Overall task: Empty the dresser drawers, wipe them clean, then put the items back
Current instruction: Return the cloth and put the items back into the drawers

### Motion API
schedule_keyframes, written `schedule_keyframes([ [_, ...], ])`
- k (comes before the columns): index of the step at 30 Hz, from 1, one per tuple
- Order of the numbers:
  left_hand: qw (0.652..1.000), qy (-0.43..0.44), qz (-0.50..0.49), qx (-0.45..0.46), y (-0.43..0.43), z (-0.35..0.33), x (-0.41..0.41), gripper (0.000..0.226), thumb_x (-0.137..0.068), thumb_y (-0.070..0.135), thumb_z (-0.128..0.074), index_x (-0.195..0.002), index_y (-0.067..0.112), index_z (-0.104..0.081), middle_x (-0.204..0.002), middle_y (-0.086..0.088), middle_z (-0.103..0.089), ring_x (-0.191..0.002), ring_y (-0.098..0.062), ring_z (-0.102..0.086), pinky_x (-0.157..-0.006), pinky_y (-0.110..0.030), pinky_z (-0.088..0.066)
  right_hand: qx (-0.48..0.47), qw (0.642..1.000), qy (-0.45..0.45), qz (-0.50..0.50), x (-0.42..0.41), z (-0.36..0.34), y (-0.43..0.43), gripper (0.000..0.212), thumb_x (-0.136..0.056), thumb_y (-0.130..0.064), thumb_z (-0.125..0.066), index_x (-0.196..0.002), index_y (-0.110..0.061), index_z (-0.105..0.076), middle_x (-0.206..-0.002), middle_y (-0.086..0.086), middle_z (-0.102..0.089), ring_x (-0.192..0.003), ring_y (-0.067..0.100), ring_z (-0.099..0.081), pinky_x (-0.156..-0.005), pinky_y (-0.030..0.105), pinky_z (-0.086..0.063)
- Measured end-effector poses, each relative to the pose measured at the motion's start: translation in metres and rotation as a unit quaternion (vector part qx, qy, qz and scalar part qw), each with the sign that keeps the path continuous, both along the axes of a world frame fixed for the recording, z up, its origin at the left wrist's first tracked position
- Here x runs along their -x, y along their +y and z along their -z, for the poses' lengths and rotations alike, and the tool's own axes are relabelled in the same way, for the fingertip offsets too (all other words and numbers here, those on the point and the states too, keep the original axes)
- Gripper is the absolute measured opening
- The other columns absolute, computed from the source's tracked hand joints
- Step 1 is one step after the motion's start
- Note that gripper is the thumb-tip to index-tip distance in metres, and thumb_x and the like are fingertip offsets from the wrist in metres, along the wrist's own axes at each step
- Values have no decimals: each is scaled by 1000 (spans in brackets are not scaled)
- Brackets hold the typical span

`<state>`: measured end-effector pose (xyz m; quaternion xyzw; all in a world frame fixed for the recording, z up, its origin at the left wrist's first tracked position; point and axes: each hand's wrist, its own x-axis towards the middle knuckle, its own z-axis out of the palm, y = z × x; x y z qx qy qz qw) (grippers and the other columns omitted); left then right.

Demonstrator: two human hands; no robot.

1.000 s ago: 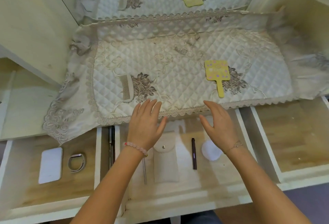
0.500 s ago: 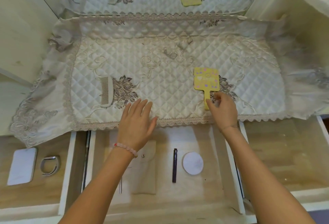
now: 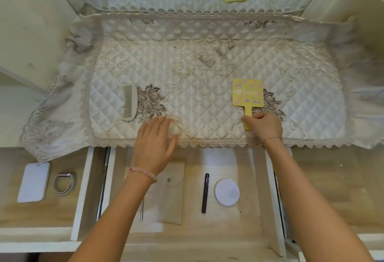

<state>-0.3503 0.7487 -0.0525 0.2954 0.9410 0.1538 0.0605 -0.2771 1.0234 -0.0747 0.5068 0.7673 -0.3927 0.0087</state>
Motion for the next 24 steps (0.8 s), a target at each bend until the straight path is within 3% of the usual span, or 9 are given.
schedule_keyframes([
  [2, 1000, -4, -16, -12, -6, 2, 6, 56, -90, 40, -33, -123, 1, -55, -126, -16, -57, -120, -31, -51, -102, -45, -38, 112, 990, 79, 44, 0, -5, -3, 21, -74, -26, -77, -81, -8, -68, -74, 5, -64, -61, 12, -62, -56, 22, -46],
  [4, 999, -5, -35, -39, -12, 5, 16, 45, -92, 32, -45, -124, 1, -54, -125, -16, -57, -117, -32, -53, -99, -44, -39, 239, 952, 159, 106, 0, -9, -13, 10, -76, -13, -75, -75, -8, -67, -66, 5, -63, -48, 6, -62, -45, 16, -49],
  [6, 996, 0, -63, -69, -19, 8, 28, 37, -91, 21, -55, -122, 1, -55, -121, -16, -59, -111, -32, -55, -93, -42, -41, 281, 933, 188, 122, 4, -10, -26, 10, -77, -11, -74, -70, -13, -67, -59, -2, -66, -47, 4, -62, -44, 15, -49],
  [9, 977, -18, -174, -122, -33, 13, 47, 34, -90, 19, -58, -119, 3, -55, -117, -15, -59, -106, -30, -55, -86, -37, -42, 294, 929, 199, 108, 13, -11, -47, 4, -78, -16, -73, -76, -14, -70, -58, -5, -65, -49, 4, -60, -45, 15, -48],
  [14, 919, -109, -336, -177, -52, 23, 83, 55, -83, 27, -67, -128, 3, -46, -128, -14, -47, -117, -28, -46, -97, -38, -40, 295, 924, 229, 82, 23, -12, -82, 2, -80, -13, -70, -80, -13, -69, -60, -4, -66, -53, 5, -60, -49, 15, -49],
  [19, 918, -134, -341, -153, -54, 32, 103, 58, -74, 40, -73, -117, 7, -52, -114, -11, -53, -109, -28, -45, -92, -41, -42, 278, 927, 239, 77, 27, -17, -109, 14, -81, -10, -69, -93, -7, -64, -69, 1, -66, -50, 1, -61, -47, 14, -50],
  [24, 924, -141, -333, -121, -47, 35, 107, 54, -71, 45, -75, -108, 12, -54, -106, -5, -61, -105, -26, -51, -87, -44, -45, 265, 929, 248, 74, 25, -18, -123, 11, -80, -10, -70, -88, -11, -63, -58, -6, -68, -48, 2, -61, -46, 15, -49],
])
